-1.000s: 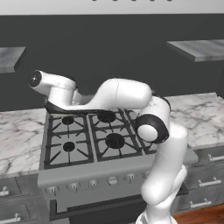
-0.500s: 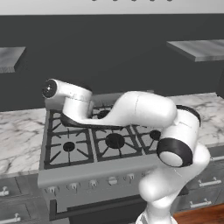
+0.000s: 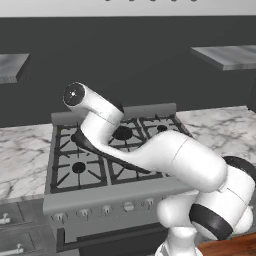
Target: The kettle is done boiling. Turn off the stove, then wait for 300 timesteps before moving the kettle to the dining table.
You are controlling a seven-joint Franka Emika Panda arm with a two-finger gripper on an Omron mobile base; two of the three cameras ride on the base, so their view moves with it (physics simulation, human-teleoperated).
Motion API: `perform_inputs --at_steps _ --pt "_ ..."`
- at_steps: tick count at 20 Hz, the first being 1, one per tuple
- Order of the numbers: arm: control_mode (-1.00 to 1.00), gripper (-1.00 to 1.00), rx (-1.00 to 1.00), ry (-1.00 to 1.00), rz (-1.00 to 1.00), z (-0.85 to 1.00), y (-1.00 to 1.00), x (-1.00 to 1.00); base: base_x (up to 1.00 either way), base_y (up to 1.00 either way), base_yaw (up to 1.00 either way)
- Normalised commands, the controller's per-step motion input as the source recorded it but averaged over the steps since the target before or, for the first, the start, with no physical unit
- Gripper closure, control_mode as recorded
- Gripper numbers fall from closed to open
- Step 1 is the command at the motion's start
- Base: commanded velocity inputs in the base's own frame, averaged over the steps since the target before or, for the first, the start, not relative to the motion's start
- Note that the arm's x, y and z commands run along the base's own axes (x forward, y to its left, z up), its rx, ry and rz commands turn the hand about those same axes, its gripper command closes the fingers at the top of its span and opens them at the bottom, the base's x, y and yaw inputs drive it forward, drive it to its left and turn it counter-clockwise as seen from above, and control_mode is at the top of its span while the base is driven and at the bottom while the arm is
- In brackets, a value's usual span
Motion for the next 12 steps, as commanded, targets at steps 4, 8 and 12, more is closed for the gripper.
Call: perform_inputs --at_steps 4,8,12 --pt "-1.00 1.00 0.19 0.00 -0.06 0.17 -0.44 -0.57 0.00 0.00 0.00" --pt "-1.00 1.00 0.18 0.00 -0.06 0.08 -0.48 -0.55 0.00 0.00 0.00" --pt "-1.00 1.00 0.14 0.02 -0.06 0.16 -0.46 -0.36 0.00 0.00 0.00"
